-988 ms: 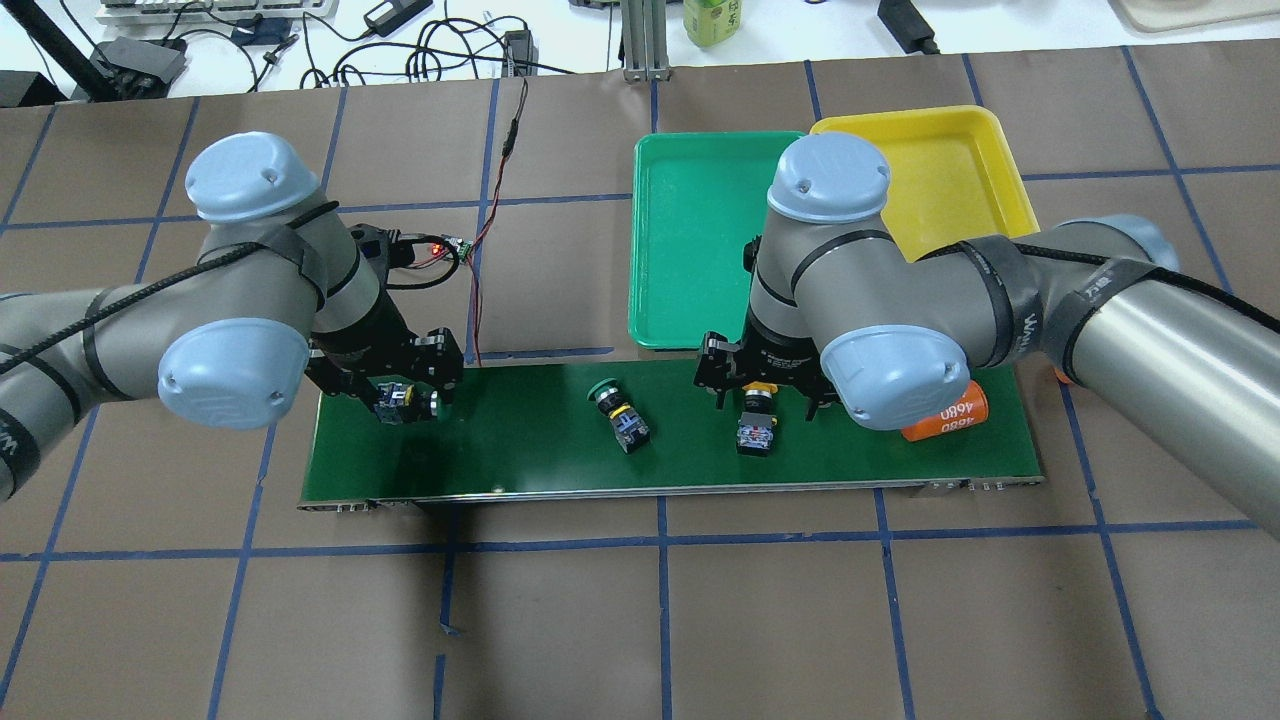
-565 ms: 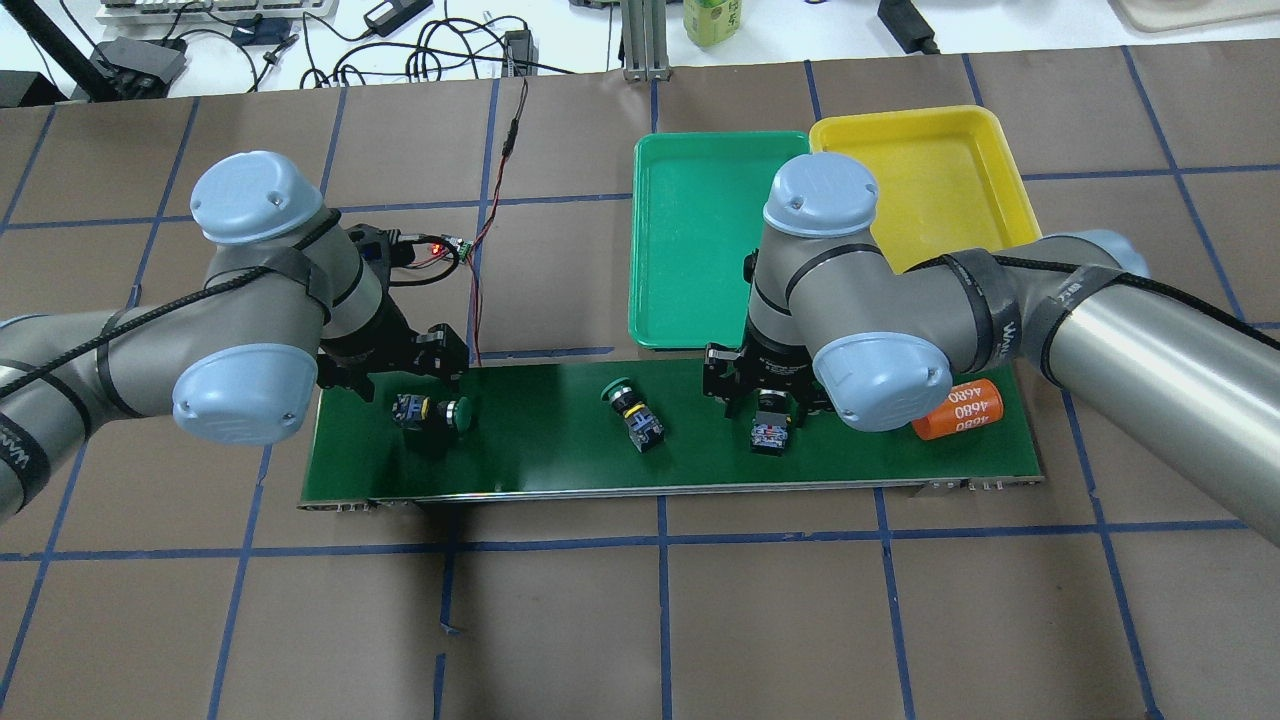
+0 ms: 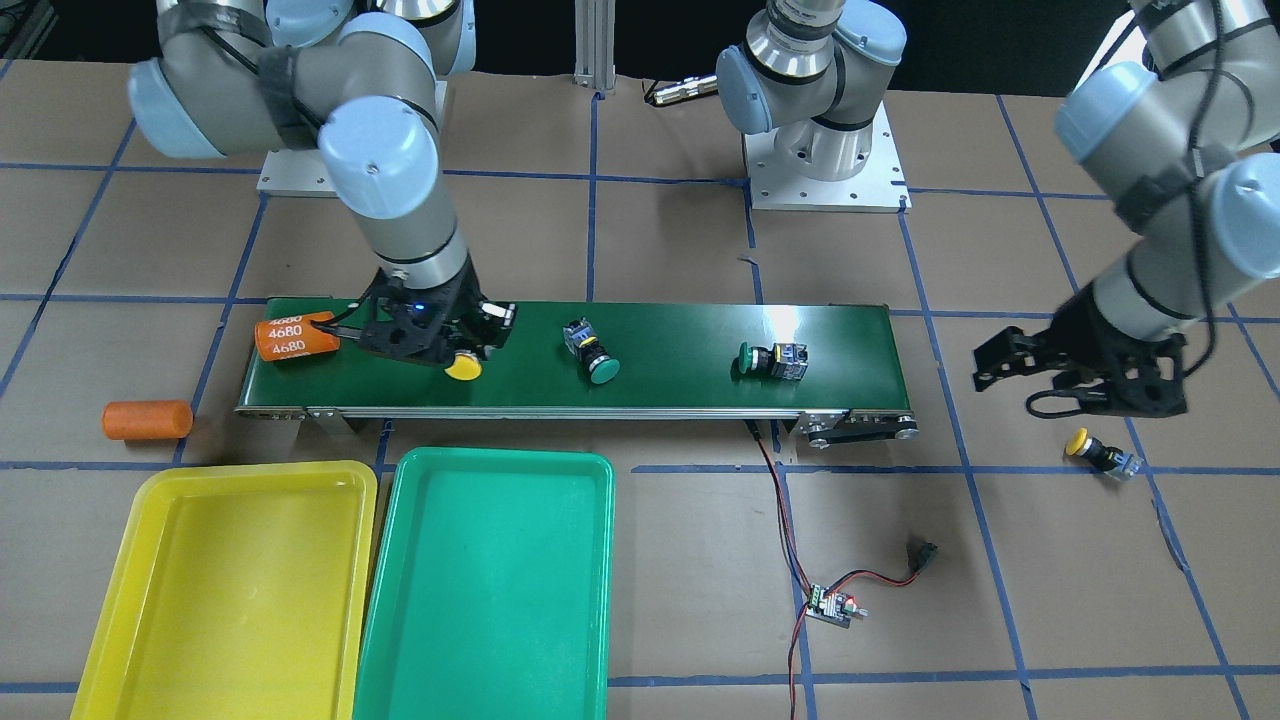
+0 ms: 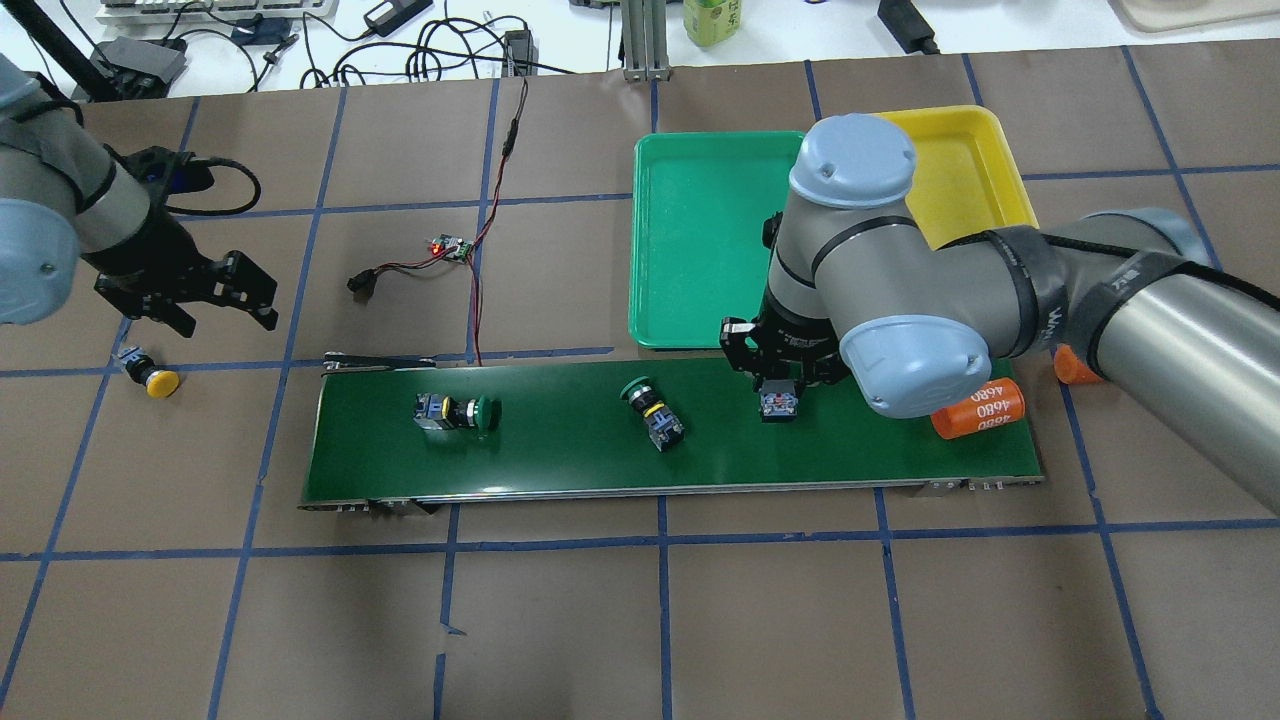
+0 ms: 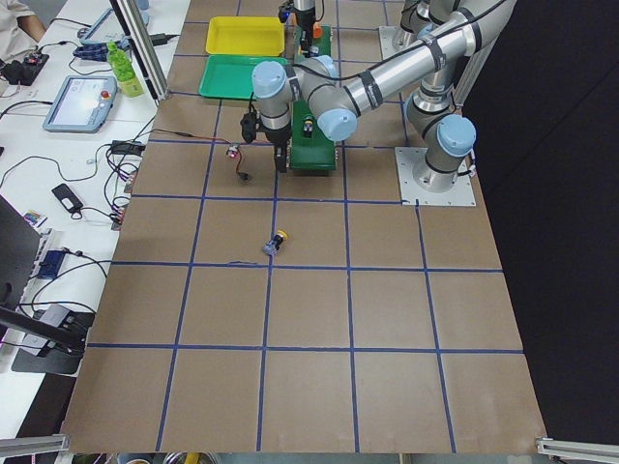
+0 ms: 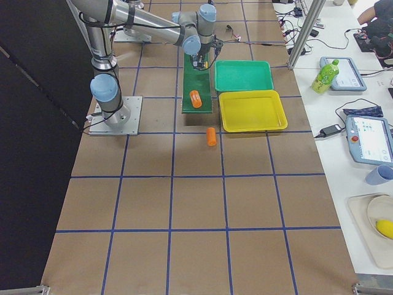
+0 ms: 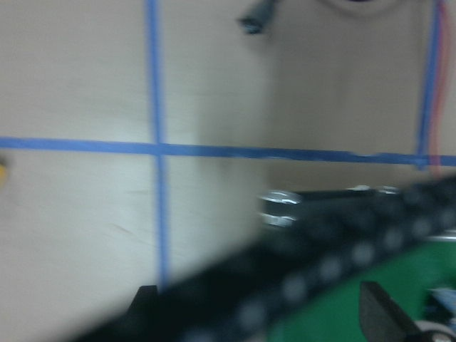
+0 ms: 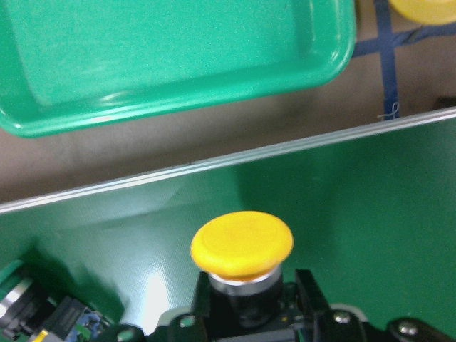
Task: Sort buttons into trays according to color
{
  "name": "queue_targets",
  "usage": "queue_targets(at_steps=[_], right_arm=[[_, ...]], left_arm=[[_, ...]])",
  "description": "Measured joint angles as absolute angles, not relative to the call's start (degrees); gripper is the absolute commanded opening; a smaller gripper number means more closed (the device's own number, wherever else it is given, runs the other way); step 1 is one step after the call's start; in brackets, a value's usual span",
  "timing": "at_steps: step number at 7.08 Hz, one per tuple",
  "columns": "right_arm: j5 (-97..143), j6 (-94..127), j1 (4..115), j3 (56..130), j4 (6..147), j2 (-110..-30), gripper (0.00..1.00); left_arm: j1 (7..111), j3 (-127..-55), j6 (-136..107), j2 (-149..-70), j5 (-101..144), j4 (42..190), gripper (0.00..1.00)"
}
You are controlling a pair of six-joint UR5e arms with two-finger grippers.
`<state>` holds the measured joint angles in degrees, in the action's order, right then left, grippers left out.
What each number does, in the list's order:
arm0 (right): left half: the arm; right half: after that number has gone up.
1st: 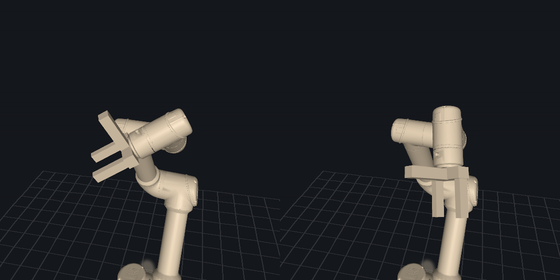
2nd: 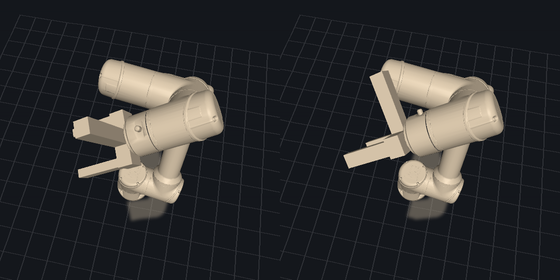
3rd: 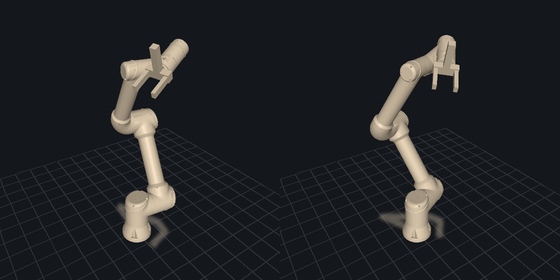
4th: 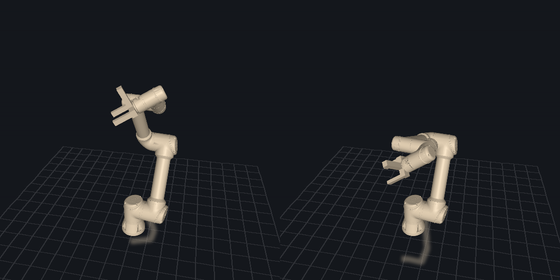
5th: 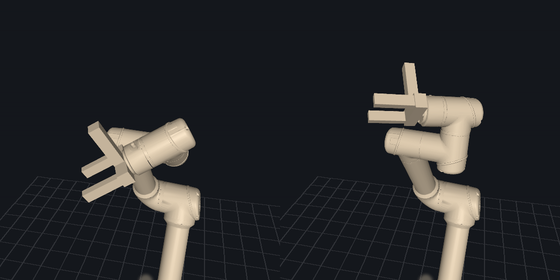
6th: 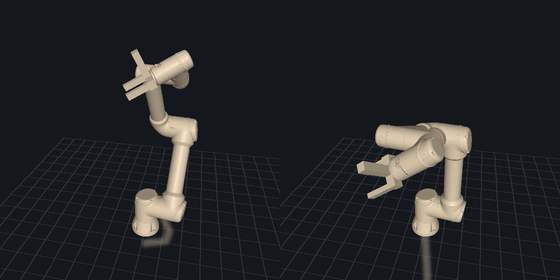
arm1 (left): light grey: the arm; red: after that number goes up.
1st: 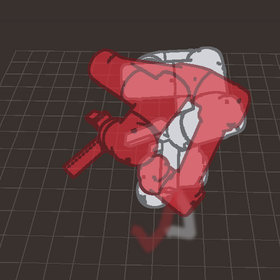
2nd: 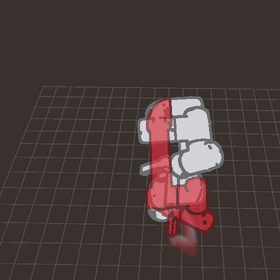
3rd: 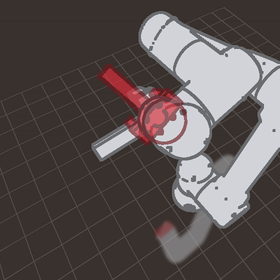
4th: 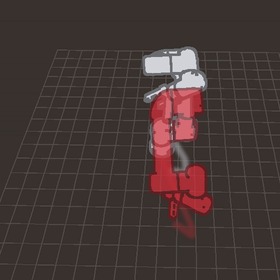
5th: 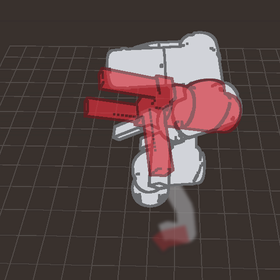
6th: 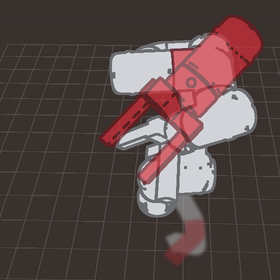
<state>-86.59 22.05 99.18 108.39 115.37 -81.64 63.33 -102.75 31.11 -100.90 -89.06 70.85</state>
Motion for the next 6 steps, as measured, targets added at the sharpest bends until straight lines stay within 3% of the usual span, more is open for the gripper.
queue_targets(at_steps=[2, 5, 6], right_arm=[[-87.1, 19.1, 90.7, 104.2, 115.1, -81.2, 0.00], [-88.0, 9.0, 82.4, 96.8, 115.6, -72.7, 0.00], [-89.0, 6.2, 81.1, 94.7, 115.7, -69.5, 0.19]], left_arm=[[57.1, -101.9, 51.9, -106.6, -89.3, 63.3, 1.00], [54.7, -101.6, 66.2, -112.9, -92.2, 53.3, 1.00], [54.4, -101.4, 67.0, -114.2, -92.4, 52.5, 1.00]])
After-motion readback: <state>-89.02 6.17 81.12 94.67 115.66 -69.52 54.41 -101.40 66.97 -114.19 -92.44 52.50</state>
